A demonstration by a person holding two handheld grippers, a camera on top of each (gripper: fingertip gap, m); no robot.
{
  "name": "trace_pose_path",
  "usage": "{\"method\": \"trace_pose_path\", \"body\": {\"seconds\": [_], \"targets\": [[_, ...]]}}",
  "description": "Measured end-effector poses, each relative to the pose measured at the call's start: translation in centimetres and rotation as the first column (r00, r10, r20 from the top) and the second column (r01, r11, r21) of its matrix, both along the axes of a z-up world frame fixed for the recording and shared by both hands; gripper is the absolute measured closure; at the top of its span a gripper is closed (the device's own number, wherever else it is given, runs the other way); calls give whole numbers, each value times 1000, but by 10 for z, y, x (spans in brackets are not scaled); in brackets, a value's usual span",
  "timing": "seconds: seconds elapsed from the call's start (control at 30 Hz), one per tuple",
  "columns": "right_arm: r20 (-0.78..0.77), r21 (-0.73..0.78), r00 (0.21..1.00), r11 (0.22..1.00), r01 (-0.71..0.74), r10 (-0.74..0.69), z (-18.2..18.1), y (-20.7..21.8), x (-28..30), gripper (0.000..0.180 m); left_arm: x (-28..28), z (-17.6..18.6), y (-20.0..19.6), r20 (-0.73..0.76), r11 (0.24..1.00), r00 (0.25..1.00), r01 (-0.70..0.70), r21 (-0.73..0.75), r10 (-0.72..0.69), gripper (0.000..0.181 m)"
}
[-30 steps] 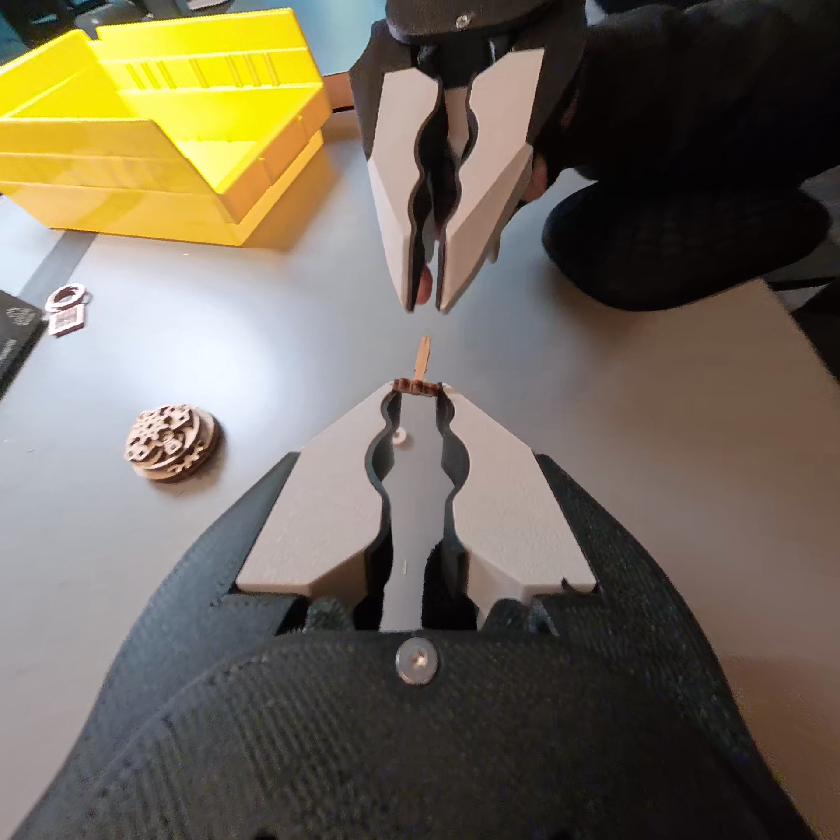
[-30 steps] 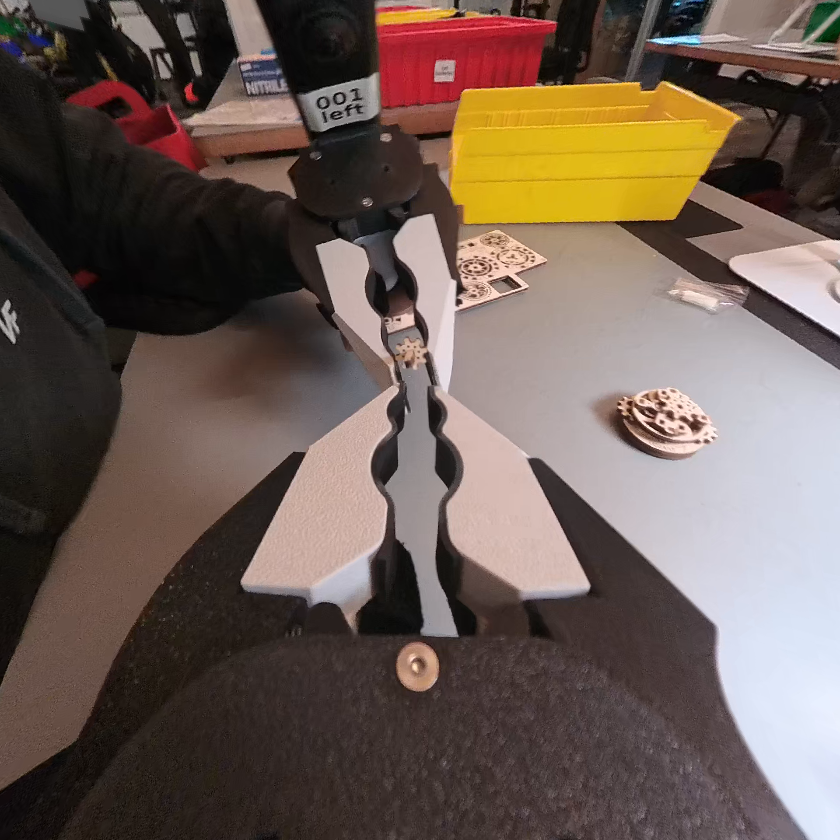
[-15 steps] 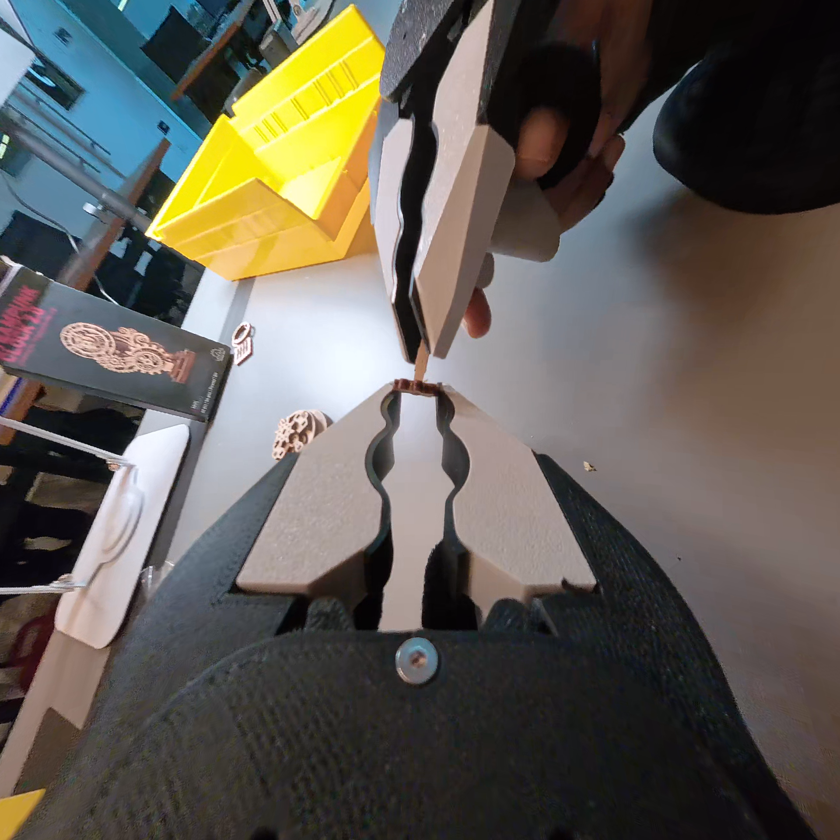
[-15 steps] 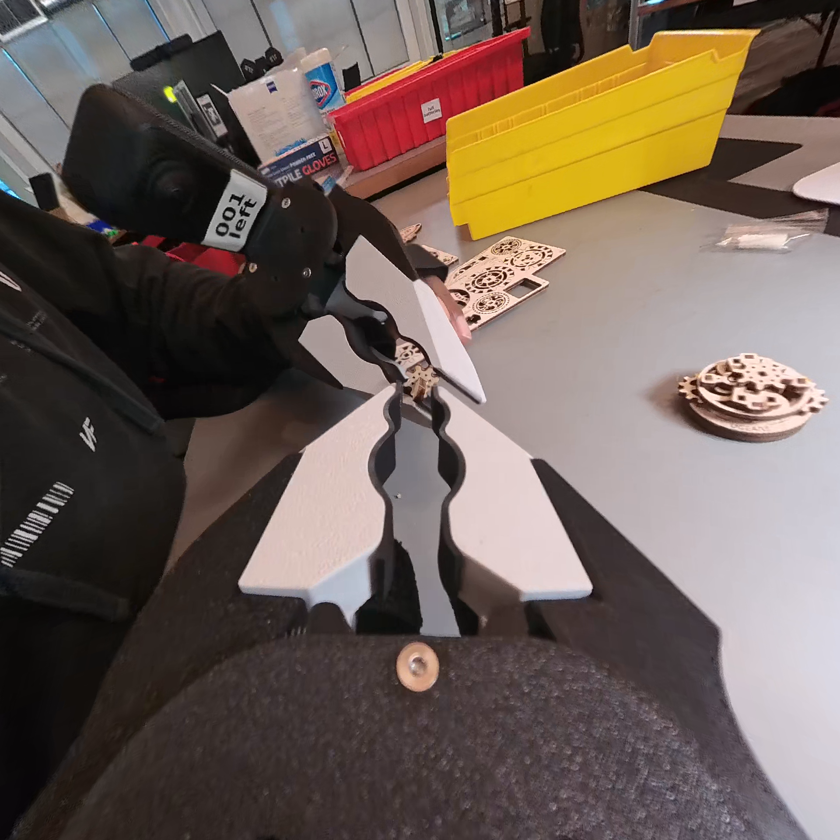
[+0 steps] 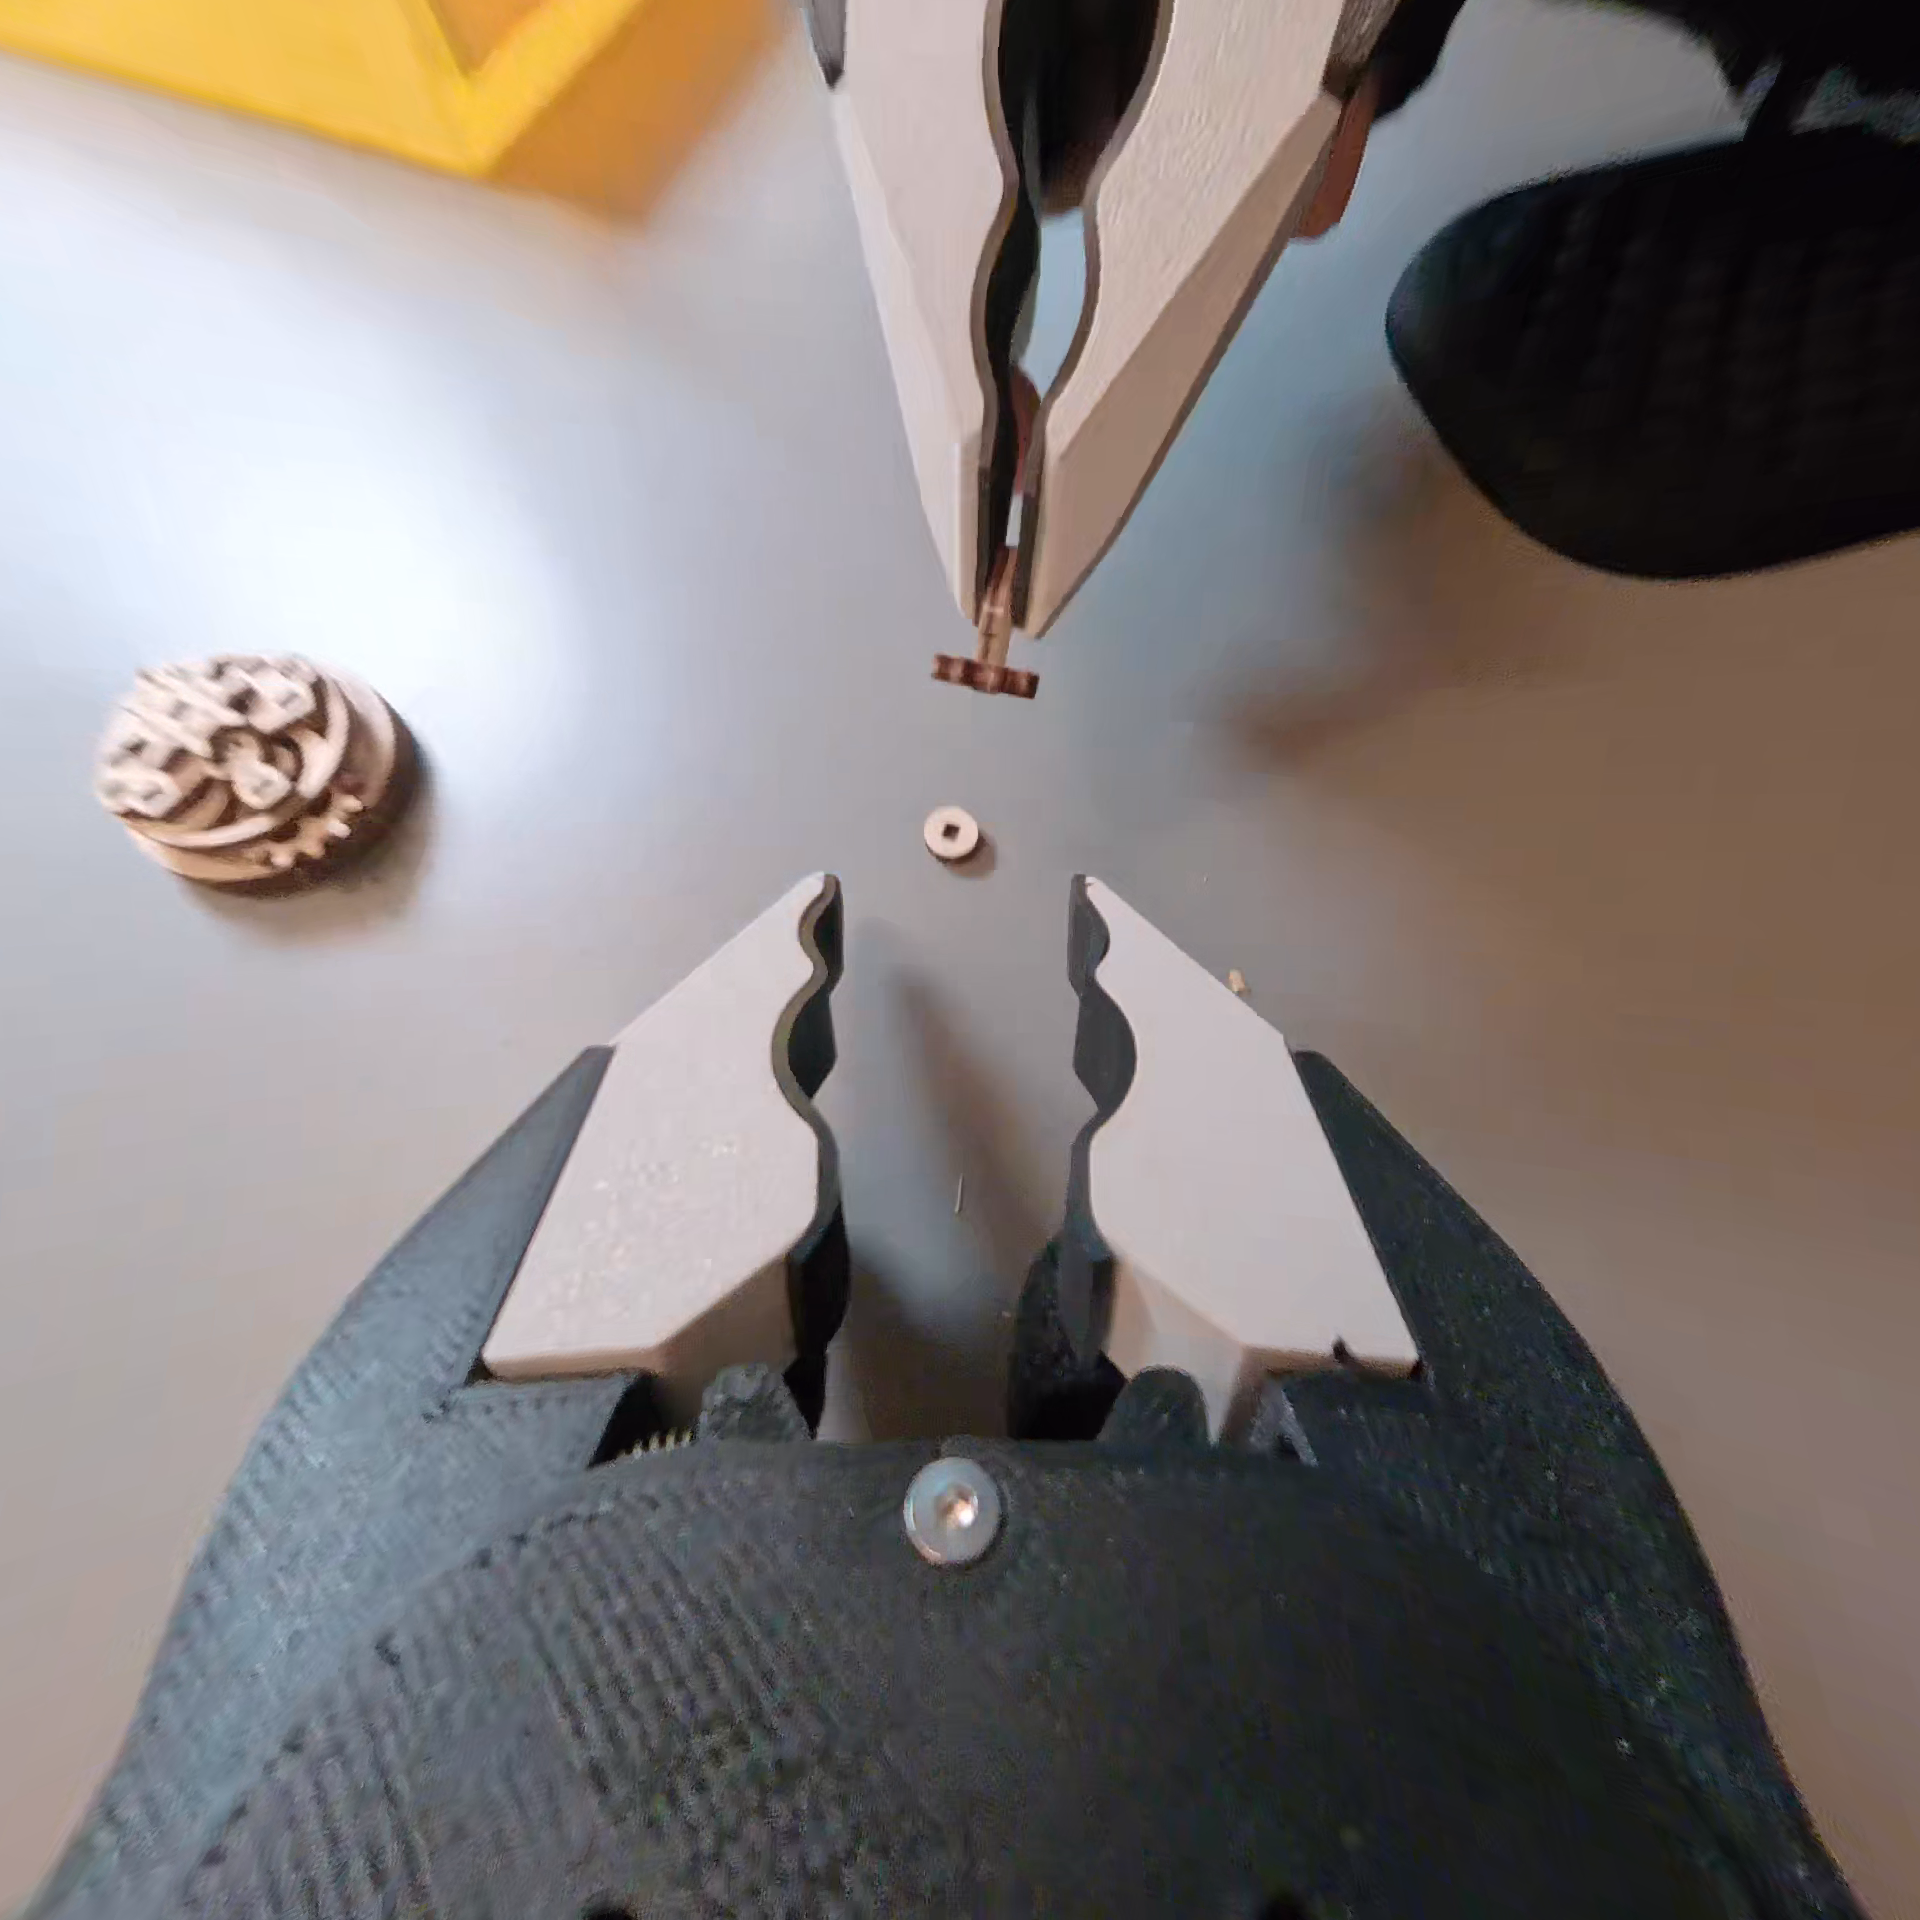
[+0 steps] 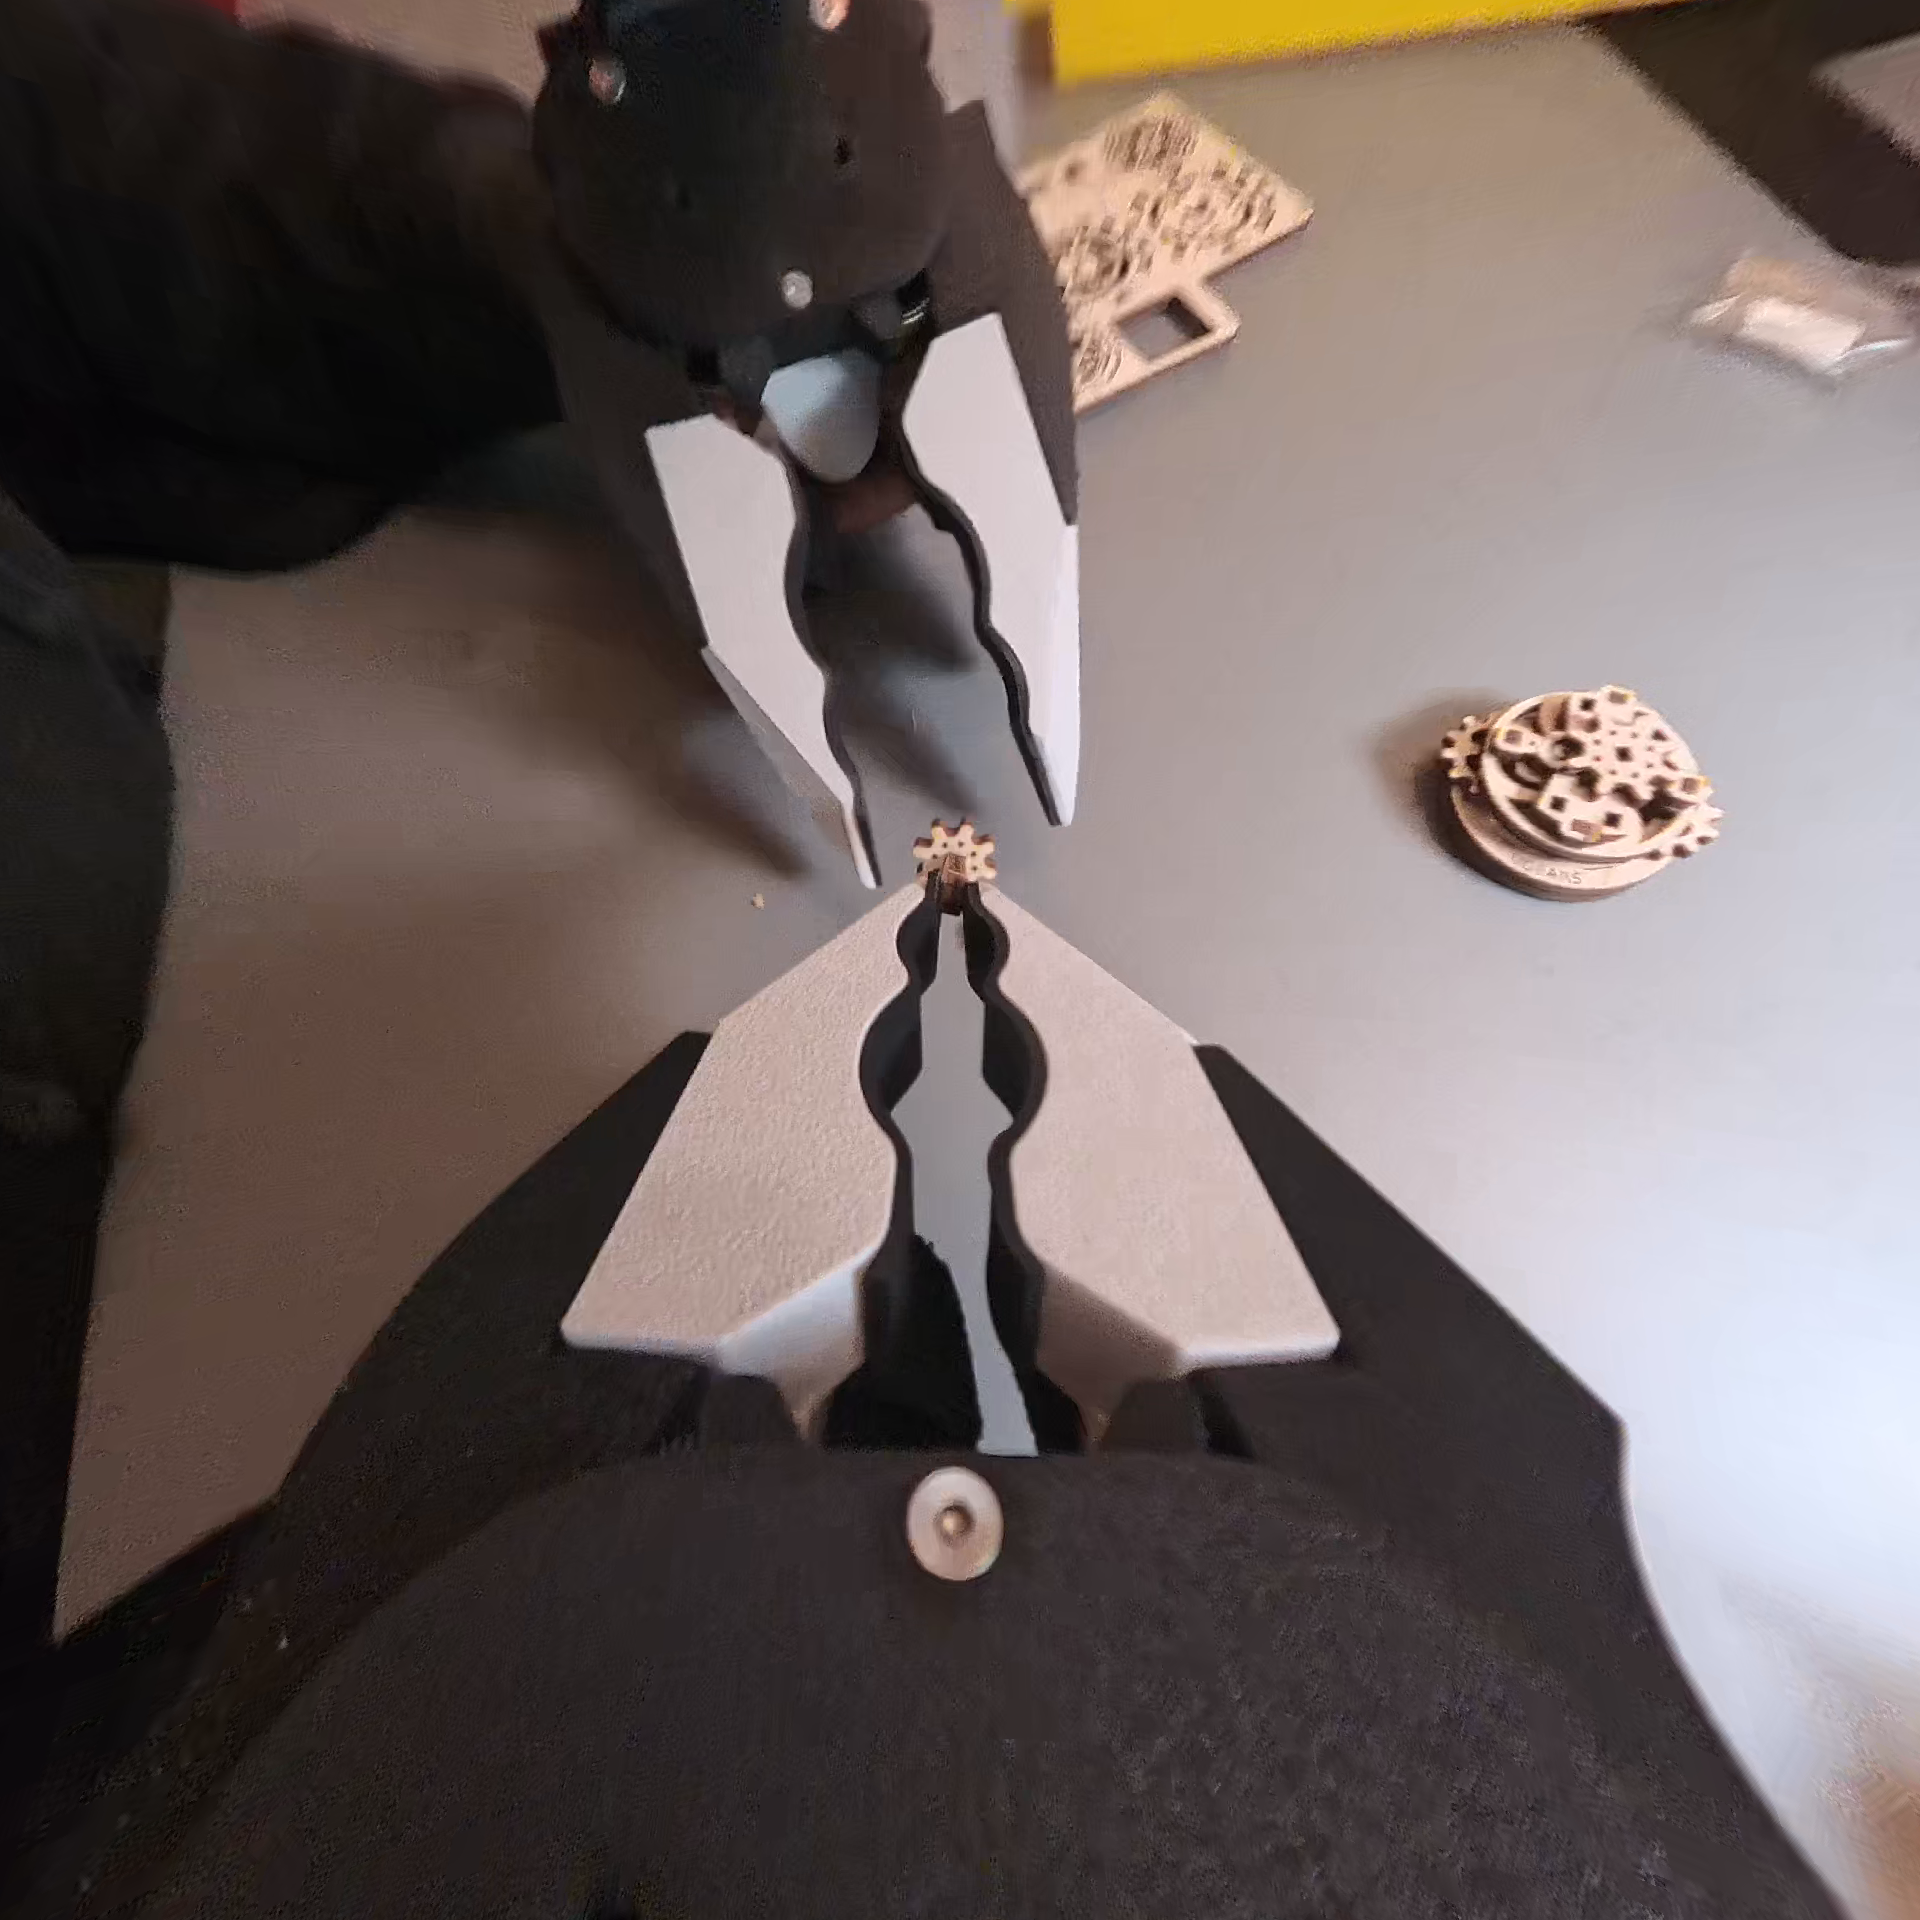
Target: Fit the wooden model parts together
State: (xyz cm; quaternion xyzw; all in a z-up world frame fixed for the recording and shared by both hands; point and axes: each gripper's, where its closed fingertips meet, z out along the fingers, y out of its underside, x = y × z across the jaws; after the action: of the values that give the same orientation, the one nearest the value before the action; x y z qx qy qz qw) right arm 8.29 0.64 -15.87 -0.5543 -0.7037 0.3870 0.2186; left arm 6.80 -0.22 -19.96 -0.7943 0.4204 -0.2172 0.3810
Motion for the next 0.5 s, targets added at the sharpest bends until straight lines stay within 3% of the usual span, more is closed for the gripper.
{"method": "trace_pose_path", "body": {"seconds": [0.03, 0.13, 0.2, 0.33, 0.5], "targets": [[43, 24, 999, 999, -29, 28, -5, -1, 0, 178, 0, -6, 0, -22, 1000, 1000, 3, -27, -3, 140], [105, 73, 990, 992, -102, 95, -13, -2, -2, 178, 5, -10, 1, -59, 999, 997, 38, -32, -40, 143], [62, 37, 986, 987, -156, 153, -7, -8, -3, 178, 8, -9, 2, -66, 998, 996, 56, -35, -58, 148], [-218, -227, 959, 947, -229, 179, 35, -26, -2, 178, 20, 30, -8, 117, 991, 985, 119, 60, -126, 162], [-498, -498, 866, 799, -336, 54, 89, -21, 15, 178, 24, 110, -21, 419, 965, 885, 108, 237, -202, 169]]}}
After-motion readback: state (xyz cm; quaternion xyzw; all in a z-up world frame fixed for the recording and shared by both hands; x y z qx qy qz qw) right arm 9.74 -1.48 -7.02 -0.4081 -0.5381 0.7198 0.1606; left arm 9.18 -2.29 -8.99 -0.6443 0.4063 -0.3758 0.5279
